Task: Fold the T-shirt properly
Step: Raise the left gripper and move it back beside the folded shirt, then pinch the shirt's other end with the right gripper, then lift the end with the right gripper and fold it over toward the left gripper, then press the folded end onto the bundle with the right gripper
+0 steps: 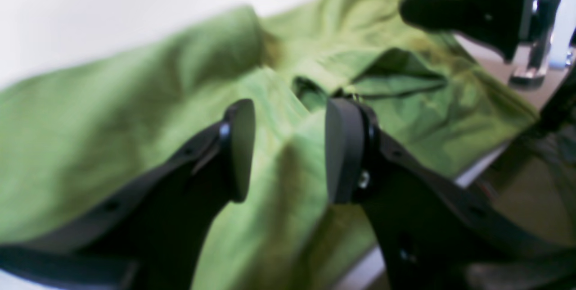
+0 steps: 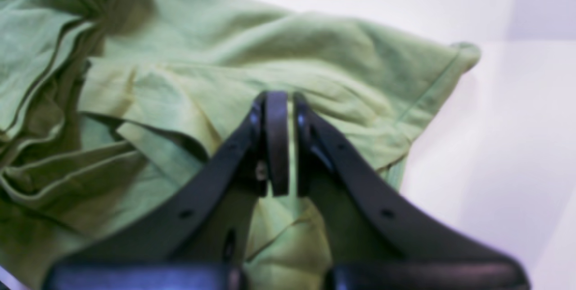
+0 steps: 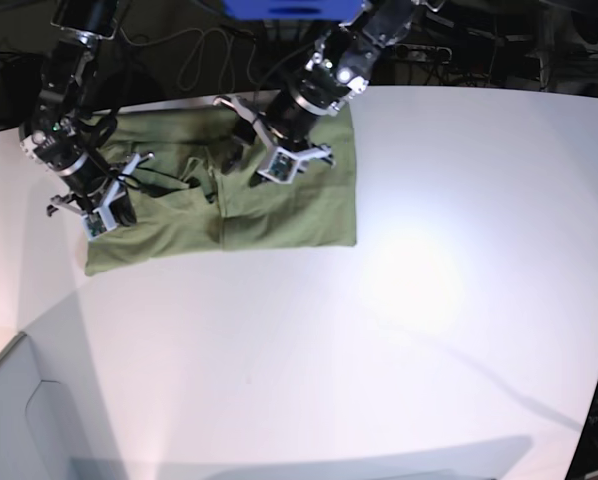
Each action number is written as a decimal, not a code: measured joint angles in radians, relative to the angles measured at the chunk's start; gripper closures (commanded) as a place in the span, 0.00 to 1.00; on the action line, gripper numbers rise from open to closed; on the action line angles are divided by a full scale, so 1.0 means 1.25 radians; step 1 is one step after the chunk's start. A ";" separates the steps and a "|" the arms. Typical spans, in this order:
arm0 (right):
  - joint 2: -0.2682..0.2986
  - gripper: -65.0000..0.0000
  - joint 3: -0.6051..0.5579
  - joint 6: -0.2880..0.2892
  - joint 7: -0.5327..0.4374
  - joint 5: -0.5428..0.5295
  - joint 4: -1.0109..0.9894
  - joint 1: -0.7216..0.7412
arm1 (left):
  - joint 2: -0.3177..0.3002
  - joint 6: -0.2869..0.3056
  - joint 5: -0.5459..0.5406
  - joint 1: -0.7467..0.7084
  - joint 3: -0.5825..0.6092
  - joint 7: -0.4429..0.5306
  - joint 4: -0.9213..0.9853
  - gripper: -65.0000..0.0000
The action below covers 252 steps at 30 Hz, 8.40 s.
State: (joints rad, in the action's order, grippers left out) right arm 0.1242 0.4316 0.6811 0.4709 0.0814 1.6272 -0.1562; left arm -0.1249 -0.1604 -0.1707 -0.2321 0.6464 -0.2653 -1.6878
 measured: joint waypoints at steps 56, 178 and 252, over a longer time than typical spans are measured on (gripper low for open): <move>-0.029 0.72 0.169 -0.002 0.036 -0.026 -0.155 0.022 | -0.096 -0.006 -0.154 -0.100 -0.402 0.000 -0.084 0.62; -0.074 1.00 -0.368 0.000 0.090 0.080 0.271 -0.031 | -0.044 0.000 -0.151 -0.044 -0.394 -0.001 0.038 0.62; -0.102 1.00 -0.602 0.000 0.036 0.188 0.094 0.036 | -0.044 0.000 -0.154 -0.067 -0.435 0.024 0.083 1.00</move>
State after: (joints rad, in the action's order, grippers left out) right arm -0.0032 -0.3206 0.6815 0.5163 0.3164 1.7447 -0.1112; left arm -0.1802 -0.1604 -0.3634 -0.3157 0.1024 -0.2352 -1.5837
